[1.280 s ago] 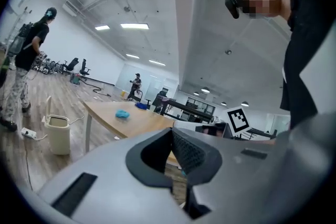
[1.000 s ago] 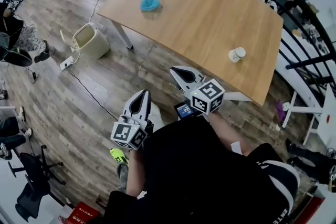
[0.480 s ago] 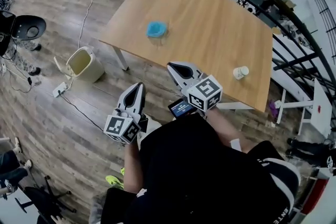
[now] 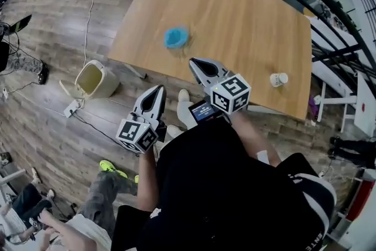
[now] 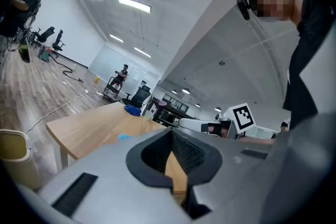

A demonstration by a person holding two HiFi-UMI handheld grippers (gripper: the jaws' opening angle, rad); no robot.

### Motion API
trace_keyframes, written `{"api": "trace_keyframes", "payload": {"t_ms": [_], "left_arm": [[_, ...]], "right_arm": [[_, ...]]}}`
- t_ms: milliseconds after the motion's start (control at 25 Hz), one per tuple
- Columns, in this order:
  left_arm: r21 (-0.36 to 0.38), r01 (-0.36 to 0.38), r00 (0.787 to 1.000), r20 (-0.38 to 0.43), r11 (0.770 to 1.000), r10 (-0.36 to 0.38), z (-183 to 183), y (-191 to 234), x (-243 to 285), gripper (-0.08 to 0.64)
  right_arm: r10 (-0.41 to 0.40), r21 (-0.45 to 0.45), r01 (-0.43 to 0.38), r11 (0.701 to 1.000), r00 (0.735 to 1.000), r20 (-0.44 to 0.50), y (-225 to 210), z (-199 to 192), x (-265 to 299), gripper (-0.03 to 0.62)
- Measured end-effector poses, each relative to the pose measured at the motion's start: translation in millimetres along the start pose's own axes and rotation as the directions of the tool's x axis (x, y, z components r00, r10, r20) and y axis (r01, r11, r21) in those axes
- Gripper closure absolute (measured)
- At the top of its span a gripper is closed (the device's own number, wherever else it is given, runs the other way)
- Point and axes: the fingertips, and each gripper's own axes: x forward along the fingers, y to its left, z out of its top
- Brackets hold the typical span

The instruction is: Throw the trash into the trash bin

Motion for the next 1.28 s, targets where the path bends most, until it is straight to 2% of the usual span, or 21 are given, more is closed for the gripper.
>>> {"api": "trace_keyframes", "payload": {"t_ms": [80, 240, 320, 440, 480, 600, 720, 880, 960, 1040, 1080, 1120, 1160, 1280], "left_arm": [[0.023, 0.010, 0.999, -0.034, 1.000, -0.009, 3, 7, 14, 0.561], [0.192, 0.010, 0.988, -0.154, 0.981, 0.020, -3, 42, 45, 0.561], [0.235, 0.013, 0.972, -0.231, 0.972, 0.042, -14, 54, 74, 0.561], [0.266, 0.015, 0.935, -0.346, 0.964, 0.081, -33, 80, 127, 0.561], [0.274, 0.014, 0.918, -0.384, 0.962, 0.096, -40, 91, 142, 0.561], [0.261, 0.001, 0.864, -0.485, 0.965, 0.130, -59, 123, 173, 0.432], [0.249, -0.030, 0.803, -0.571, 0.968, 0.172, -84, 152, 185, 0.362], [0.315, -0.029, 0.689, -0.682, 0.949, 0.248, -130, 193, 212, 0.341], [0.347, -0.022, 0.655, -0.704, 0.938, 0.275, -142, 210, 228, 0.341], [0.365, -0.027, 0.637, -0.711, 0.930, 0.297, -147, 221, 235, 0.345], [0.377, -0.036, 0.634, -0.707, 0.925, 0.313, -148, 224, 236, 0.393], [0.388, -0.048, 0.636, -0.699, 0.921, 0.327, -148, 225, 236, 0.488], [0.389, -0.057, 0.642, -0.691, 0.919, 0.332, -147, 226, 237, 0.523], [0.368, -0.065, 0.663, -0.679, 0.928, 0.316, -142, 224, 238, 0.532]], "right_arm": [[-0.004, 0.023, 0.004, 1.000, 1.000, 0.024, -14, 11, 12, 0.594], [-0.009, 0.048, 0.006, 0.999, 0.999, 0.053, -41, 20, 45, 0.594], [-0.025, 0.084, 0.020, 0.996, 0.998, 0.054, -68, 22, 48, 0.594], [-0.060, 0.133, 0.052, 0.990, 0.997, 0.055, -117, 26, 57, 0.594], [-0.068, 0.147, 0.060, 0.987, 0.996, 0.053, -132, 26, 62, 0.594], [-0.094, 0.184, 0.087, 0.979, 0.995, 0.028, -166, 18, 75, 0.594], [-0.127, 0.228, 0.123, 0.966, 0.992, 0.004, -181, 8, 74, 0.594], [-0.177, 0.296, 0.185, 0.937, 0.983, -0.053, -211, -24, 68, 0.594], [-0.206, 0.329, 0.218, 0.919, 0.976, -0.072, -226, -35, 70, 0.594], [-0.216, 0.345, 0.230, 0.910, 0.973, -0.079, -232, -41, 72, 0.594], [-0.219, 0.347, 0.234, 0.908, 0.972, -0.084, -233, -44, 72, 0.594], [-0.223, 0.349, 0.240, 0.906, 0.971, -0.089, -234, -46, 73, 0.594], [-0.230, 0.353, 0.247, 0.902, 0.969, -0.092, -234, -48, 74, 0.594], [-0.242, 0.363, 0.256, 0.896, 0.967, -0.084, -235, -46, 78, 0.594]]}}
